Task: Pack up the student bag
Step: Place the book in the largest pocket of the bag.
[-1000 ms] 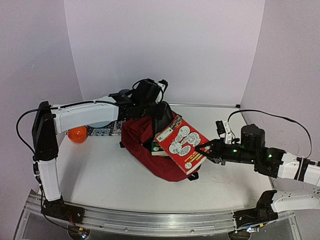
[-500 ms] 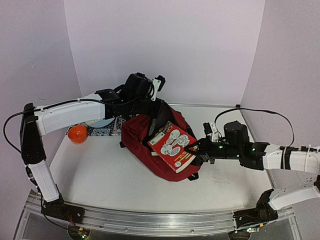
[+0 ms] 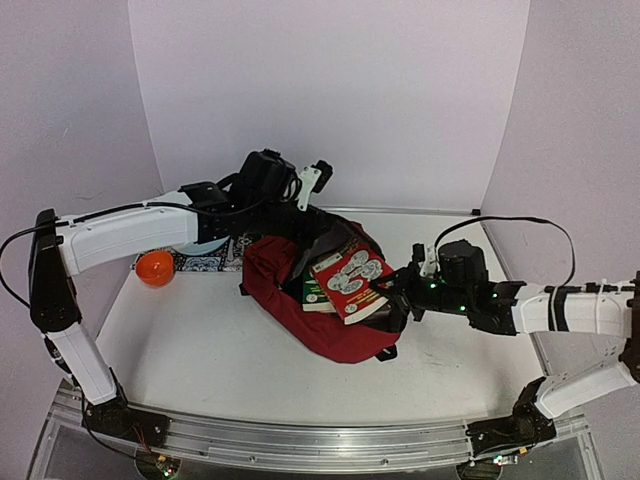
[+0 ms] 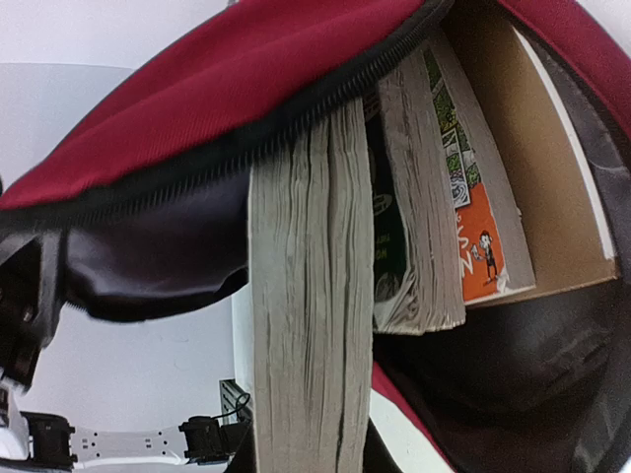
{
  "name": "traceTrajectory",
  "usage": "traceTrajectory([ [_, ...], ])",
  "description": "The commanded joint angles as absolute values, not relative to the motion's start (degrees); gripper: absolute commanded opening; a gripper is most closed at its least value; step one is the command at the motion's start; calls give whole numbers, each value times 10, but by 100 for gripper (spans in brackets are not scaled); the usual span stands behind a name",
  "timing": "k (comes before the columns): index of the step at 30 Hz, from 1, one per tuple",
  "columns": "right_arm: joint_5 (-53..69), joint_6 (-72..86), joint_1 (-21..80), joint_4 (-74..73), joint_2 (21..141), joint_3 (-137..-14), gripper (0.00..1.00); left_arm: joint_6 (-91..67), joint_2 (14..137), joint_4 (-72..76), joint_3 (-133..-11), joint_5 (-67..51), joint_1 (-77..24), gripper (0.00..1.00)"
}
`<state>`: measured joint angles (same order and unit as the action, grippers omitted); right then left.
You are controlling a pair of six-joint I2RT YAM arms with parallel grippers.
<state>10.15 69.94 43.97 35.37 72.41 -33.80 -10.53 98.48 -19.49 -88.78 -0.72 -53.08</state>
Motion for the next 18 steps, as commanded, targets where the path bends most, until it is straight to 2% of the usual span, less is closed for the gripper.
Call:
traceTrajectory([
  [1,94,737,447,464,771,-390,0,-117,940,-147,-896,-72,-537,0],
  [10,70,771,478,480,819,-417,0,-139,944,-118,-929,-23,-538,0],
  [18,4,809,482,487,808,-393,0,-132,917,-60,-886,-98,-544,0],
])
